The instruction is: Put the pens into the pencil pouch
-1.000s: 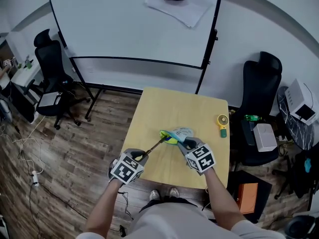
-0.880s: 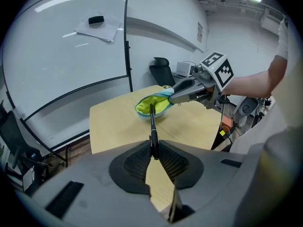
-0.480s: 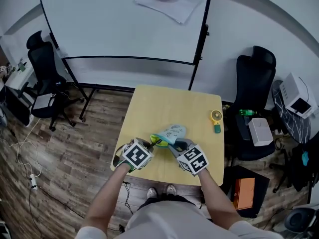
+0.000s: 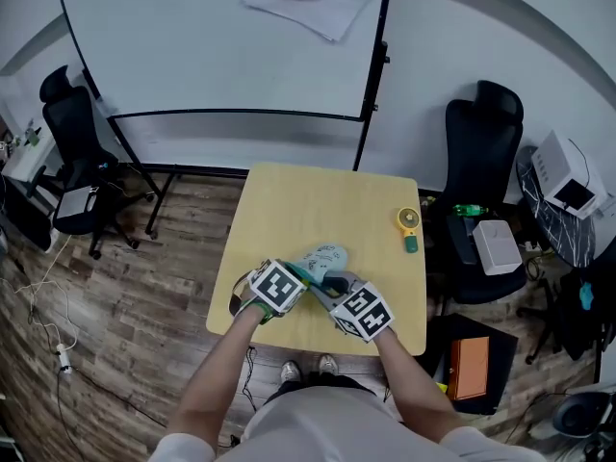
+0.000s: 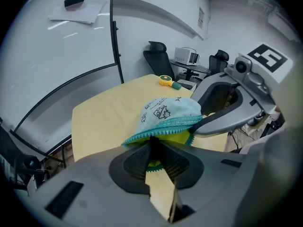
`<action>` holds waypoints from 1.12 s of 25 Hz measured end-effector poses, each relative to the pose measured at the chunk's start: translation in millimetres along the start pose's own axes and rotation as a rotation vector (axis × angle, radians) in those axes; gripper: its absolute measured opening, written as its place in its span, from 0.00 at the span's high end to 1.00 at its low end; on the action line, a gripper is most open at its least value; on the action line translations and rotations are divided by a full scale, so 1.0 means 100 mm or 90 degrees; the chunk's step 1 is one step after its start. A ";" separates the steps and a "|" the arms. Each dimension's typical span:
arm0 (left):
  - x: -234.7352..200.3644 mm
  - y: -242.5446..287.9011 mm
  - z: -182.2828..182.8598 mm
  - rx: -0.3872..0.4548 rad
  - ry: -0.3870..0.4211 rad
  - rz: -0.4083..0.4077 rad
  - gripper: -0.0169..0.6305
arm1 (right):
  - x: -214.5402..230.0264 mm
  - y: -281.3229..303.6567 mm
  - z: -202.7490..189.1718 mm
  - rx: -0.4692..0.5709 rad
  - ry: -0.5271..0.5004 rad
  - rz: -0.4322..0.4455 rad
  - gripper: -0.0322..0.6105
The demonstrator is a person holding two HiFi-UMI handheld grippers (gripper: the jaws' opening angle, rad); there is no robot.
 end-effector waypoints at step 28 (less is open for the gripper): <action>-0.02 -0.65 0.01 0.426 -0.117 0.059 0.71 | 0.69 -0.25 0.20 0.053 0.045 -0.089 0.86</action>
Point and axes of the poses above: the fingertips, and each gripper's own axes: y forward along the fingers, x to its right, z out of its top, the point moved 8 cm from there along -y, backward along the fingers, and after that the axes turned 7 degrees about -z, right-handed, at the moved point
